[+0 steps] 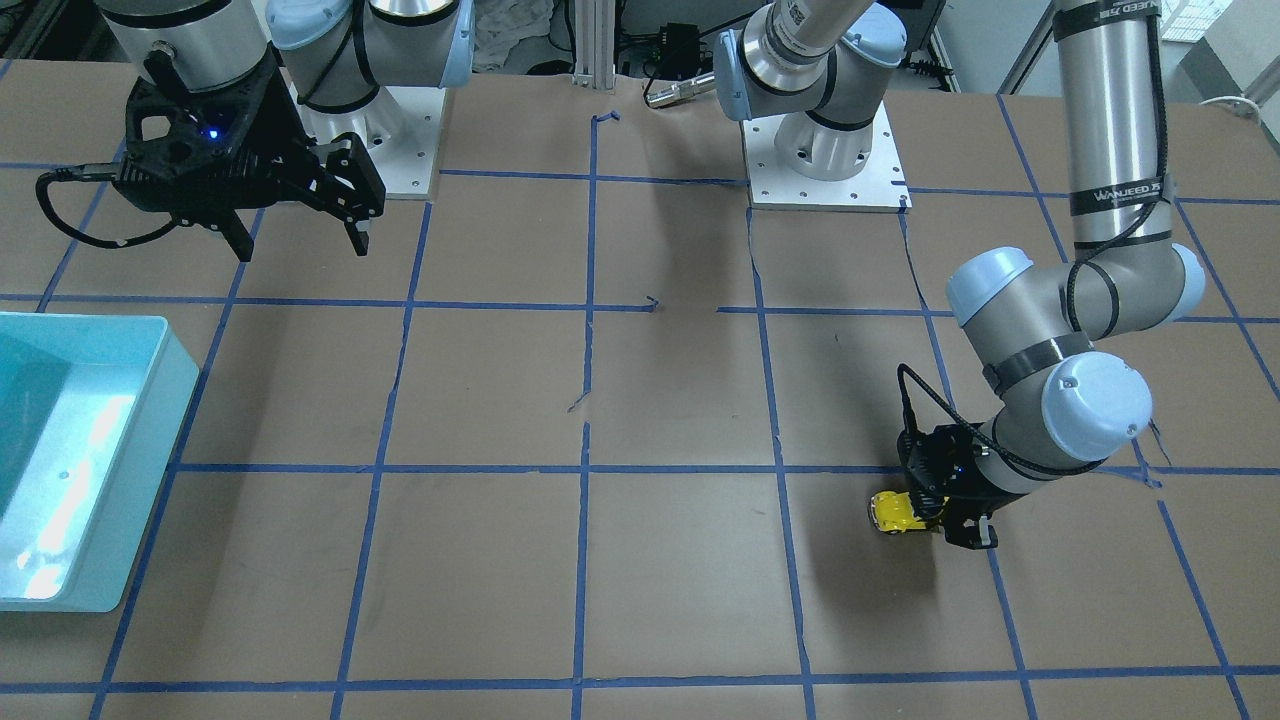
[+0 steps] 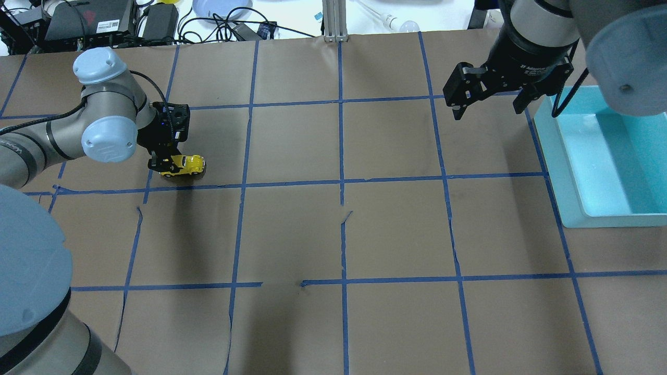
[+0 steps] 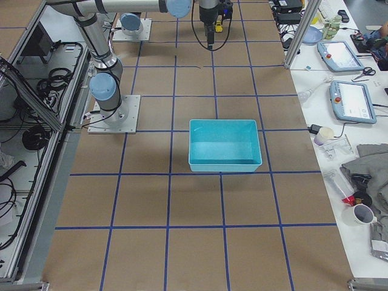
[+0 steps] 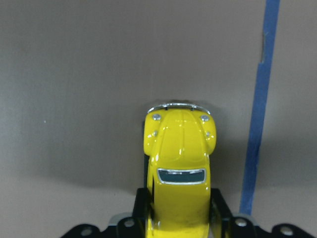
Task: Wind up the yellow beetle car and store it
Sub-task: 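Drag the yellow car backward toward the robot with the left gripper, then release the car with the left gripper so it rolls forward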
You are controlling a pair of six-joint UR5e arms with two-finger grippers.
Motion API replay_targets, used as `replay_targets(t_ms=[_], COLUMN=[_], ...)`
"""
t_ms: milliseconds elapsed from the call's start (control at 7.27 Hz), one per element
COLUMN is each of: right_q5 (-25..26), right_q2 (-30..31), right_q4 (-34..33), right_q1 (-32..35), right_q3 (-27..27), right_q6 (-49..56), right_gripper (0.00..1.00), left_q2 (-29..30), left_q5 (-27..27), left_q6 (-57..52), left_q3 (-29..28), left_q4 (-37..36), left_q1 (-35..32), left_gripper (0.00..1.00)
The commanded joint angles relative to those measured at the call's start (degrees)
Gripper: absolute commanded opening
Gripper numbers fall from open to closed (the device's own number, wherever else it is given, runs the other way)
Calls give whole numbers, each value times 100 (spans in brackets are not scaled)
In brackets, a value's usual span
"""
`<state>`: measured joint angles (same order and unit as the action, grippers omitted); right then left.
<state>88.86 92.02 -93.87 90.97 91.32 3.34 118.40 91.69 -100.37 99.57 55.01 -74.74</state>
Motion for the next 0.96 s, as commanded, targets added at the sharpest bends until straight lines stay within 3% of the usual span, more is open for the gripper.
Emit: replay_targets(t_ms=[0,138,825], right_q5=[0,0,0], right_q2=[0,0,0], right_q4=[0,0,0], right_q1=[0,0,0], right_q3=[0,0,0], right_q6=[0,0,0], right_gripper=[100,100,100], left_q2=[33,16,-107], left_q5=[7,7,-29], left_q6=[-9,0,131], left_q3=[1,-8,-43], left_q4=[-17,-34,44], left_q1=[91,91,-40], left_gripper=[64,83,84])
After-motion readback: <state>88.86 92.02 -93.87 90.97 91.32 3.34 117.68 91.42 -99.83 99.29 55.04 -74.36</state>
